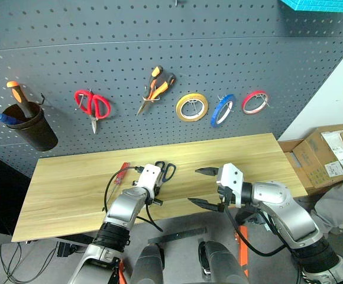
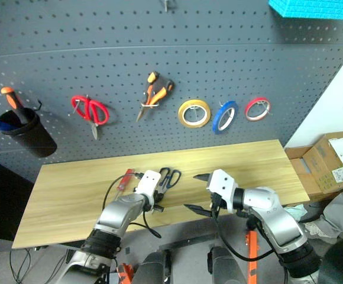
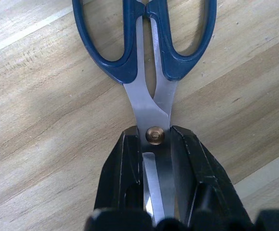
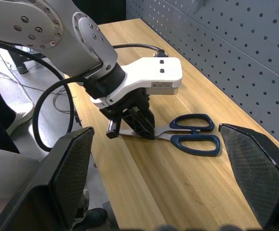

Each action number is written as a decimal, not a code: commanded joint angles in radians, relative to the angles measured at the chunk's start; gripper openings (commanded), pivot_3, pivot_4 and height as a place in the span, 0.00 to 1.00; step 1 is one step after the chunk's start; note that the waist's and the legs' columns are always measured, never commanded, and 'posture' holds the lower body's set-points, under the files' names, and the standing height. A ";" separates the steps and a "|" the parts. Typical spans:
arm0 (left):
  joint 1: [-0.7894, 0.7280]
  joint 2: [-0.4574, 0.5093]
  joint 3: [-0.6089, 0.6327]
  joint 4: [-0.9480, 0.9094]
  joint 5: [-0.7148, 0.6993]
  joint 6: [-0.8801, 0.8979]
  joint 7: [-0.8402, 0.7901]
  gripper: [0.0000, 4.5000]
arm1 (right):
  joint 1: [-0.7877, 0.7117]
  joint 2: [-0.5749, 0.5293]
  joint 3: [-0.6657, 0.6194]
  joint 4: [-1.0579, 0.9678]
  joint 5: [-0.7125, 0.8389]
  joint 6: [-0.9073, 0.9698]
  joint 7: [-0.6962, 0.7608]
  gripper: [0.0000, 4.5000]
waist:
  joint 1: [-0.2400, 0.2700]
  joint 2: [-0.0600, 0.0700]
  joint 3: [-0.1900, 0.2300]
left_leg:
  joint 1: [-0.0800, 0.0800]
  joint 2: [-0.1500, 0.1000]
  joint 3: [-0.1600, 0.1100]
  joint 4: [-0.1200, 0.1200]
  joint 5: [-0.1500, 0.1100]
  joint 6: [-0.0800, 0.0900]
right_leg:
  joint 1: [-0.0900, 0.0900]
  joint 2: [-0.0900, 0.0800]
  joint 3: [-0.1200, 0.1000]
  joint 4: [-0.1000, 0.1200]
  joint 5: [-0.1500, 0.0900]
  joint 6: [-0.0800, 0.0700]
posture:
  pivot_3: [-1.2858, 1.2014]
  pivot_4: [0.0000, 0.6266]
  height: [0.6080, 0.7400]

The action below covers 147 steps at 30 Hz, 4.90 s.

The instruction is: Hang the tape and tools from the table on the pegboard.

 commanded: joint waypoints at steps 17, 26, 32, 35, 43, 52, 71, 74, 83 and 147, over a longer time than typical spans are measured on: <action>0.154 0.150 0.050 -0.201 0.184 -0.519 0.116 0.11 | -0.134 0.219 -0.133 -0.041 0.219 0.078 -0.135 1.00 | 0.013 -0.005 -0.015 | -0.001 0.001 0.000 -0.001 0.000 0.000 | -0.001 -0.001 -0.001 0.000 0.004 0.006 | 0.57 0.15 1.00; 0.357 0.141 0.134 -0.359 0.266 -0.795 0.268 0.11 | -0.181 0.269 -0.141 0.011 0.231 0.048 -0.154 1.00 | 0.053 -0.011 -0.038 | -0.001 0.001 0.002 0.000 0.000 -0.001 | -0.001 -0.002 -0.001 0.000 0.004 0.006 | 0.59 0.09 1.00; 0.374 0.123 0.186 -0.430 0.324 -0.834 0.337 0.11 | -0.210 0.281 -0.127 0.066 0.214 -0.008 -0.134 1.00 | 0.058 -0.012 -0.063 | -0.001 0.001 0.004 0.000 0.000 -0.001 | 0.000 -0.003 -0.001 0.000 0.003 0.004 | 0.60 0.07 1.00; 0.369 0.117 0.215 -0.452 0.339 -0.841 0.354 0.11 | -0.217 0.289 -0.122 0.078 0.225 -0.021 -0.120 1.00 | 0.060 -0.012 -0.077 | 0.000 0.001 0.004 0.000 0.000 -0.001 | 0.000 -0.003 -0.001 0.000 0.005 0.007 | 0.60 0.06 1.00; 0.301 0.119 0.291 -0.395 0.302 -0.840 0.344 0.11 | -0.223 0.304 -0.120 0.081 0.245 -0.015 -0.094 1.00 | 0.081 -0.012 -0.100 | 0.002 0.001 0.003 0.001 0.000 -0.001 | 0.002 -0.001 -0.002 0.001 0.005 0.006 | 0.60 0.03 1.00; 0.199 0.102 0.309 -0.275 0.193 -0.821 0.260 0.11 | -0.223 0.300 -0.131 0.078 0.238 -0.009 -0.109 1.00 | 0.092 -0.015 -0.114 | 0.005 0.001 0.004 0.001 0.000 -0.001 | 0.005 -0.001 -0.001 0.002 0.005 0.006 | 0.60 0.02 1.00; 0.058 0.107 0.290 -0.091 0.089 -0.783 0.096 0.11 | -0.208 0.284 -0.133 0.050 0.237 -0.001 -0.151 1.00 | 0.092 -0.015 -0.123 | 0.007 0.002 0.004 0.002 0.000 -0.001 | 0.005 0.000 0.000 0.003 0.006 0.005 | 0.58 0.04 1.00; 0.002 0.116 0.292 -0.031 0.087 -0.790 0.085 0.11 | -0.204 0.280 -0.132 0.044 0.240 0.001 -0.150 1.00 | 0.092 -0.015 -0.124 | 0.007 0.002 0.004 0.003 0.000 -0.001 | 0.005 0.001 0.000 0.004 0.006 0.005 | 0.58 0.04 1.00; -0.031 0.131 0.289 0.025 0.098 -0.827 0.087 0.57 | -0.197 0.280 -0.130 0.021 0.264 0.013 -0.142 1.00 | 0.079 -0.015 -0.124 | 0.007 0.002 0.004 0.002 0.000 -0.001 | 0.005 0.001 0.000 0.004 0.006 0.006 | 0.57 0.06 1.00; -0.265 0.222 0.188 0.609 0.106 -0.647 -0.227 0.19 | -0.233 0.302 0.053 0.106 0.068 0.100 -0.170 1.00 | 0.020 0.002 0.046 | -0.004 0.002 0.000 0.002 -0.002 0.003 | -0.003 -0.001 -0.004 0.004 0.000 0.009 | 0.54 0.39 1.00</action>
